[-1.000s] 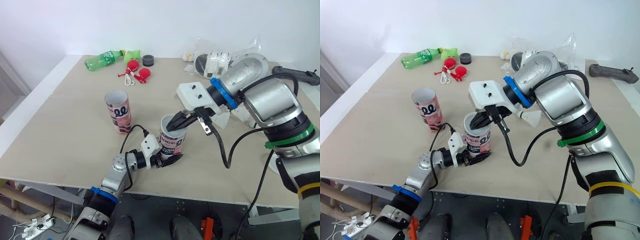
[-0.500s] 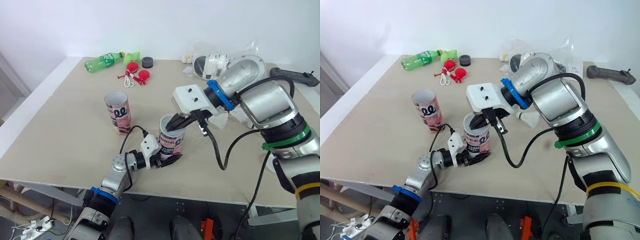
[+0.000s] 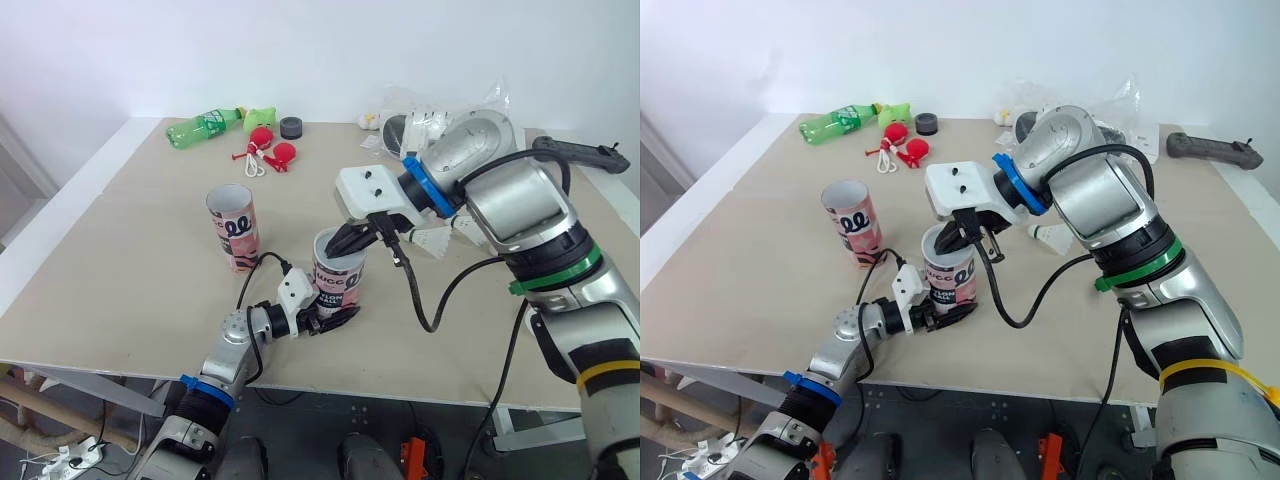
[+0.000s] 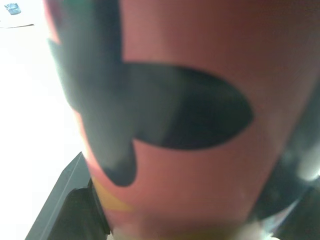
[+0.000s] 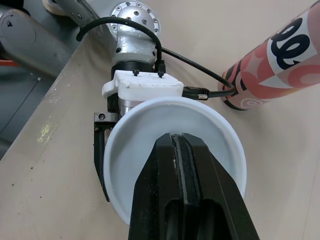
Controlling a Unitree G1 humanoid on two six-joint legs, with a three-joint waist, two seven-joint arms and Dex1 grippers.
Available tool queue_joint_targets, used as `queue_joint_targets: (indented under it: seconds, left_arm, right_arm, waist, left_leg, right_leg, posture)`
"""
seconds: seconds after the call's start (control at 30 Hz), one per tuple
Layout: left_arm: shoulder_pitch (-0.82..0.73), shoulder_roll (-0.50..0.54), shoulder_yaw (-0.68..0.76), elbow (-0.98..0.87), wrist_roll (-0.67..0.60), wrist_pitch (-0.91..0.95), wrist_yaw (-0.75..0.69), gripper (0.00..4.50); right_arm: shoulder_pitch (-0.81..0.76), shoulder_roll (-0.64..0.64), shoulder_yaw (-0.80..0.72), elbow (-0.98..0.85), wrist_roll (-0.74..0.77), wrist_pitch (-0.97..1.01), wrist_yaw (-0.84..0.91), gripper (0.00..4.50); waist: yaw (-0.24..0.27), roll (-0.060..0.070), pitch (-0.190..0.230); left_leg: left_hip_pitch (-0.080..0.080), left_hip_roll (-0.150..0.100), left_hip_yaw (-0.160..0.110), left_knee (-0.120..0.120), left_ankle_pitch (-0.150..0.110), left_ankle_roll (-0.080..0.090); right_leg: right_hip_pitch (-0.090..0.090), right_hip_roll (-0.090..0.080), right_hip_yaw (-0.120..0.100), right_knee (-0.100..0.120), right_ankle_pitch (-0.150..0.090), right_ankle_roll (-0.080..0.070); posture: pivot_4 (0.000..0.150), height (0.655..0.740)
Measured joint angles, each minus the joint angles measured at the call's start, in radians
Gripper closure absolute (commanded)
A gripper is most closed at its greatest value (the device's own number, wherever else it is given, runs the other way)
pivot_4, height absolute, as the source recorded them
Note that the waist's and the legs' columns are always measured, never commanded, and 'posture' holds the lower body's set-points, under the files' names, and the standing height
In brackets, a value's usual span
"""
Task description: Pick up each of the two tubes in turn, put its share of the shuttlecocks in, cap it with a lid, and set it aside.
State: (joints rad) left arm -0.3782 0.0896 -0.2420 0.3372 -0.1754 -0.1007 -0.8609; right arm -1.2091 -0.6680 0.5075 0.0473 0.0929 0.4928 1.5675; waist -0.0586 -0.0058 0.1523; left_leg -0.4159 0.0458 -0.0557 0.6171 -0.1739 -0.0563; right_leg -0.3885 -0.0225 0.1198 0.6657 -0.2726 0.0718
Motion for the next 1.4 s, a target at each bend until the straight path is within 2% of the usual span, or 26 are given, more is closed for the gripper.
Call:
queue_joint_targets:
  seconds: [0.6,1.1,1.4]
  left_arm:
    - [0.003,-0.002,0.005,-0.001,-0.008,-0.002,-0.003,1.51]
    - [0.003,-0.003,0.004,-0.001,0.000,-0.003,-0.011,1.51]
    - [0.001,-0.011,-0.013,-0.012,0.011,-0.009,-0.018,1.51]
  right_arm:
    - [-0.005,0.074,-0.040,0.011,0.001,0.184,-0.038,4.42]
    - [0.037,0.044,-0.037,-0.056,-0.038,0.122,-0.038,4.42]
    - [0.008,-0.027,-0.021,-0.030,0.024,0.088,0.003,4.42]
  waist:
    - [-0.002,0.000,0.000]
    - [-0.002,0.000,0.000]
    - [0.010,0.000,0.000]
  left_leg:
    - [-0.001,0.000,0.000,-0.001,0.000,0.000]
    - [0.001,0.000,0.000,-0.001,-0.001,-0.001]
    - [-0.004,-0.001,-0.001,-0.001,-0.002,-0.003]
  right_leg:
    - [-0.001,0.000,0.000,0.000,0.000,0.000]
    - [-0.002,0.000,0.000,-0.001,-0.002,-0.002]
    - [-0.002,-0.001,0.000,-0.002,-0.004,0.002]
  posture:
    - [0.150,0.7400]
    - [0.150,0.7400]
    - [0.150,0.7400]
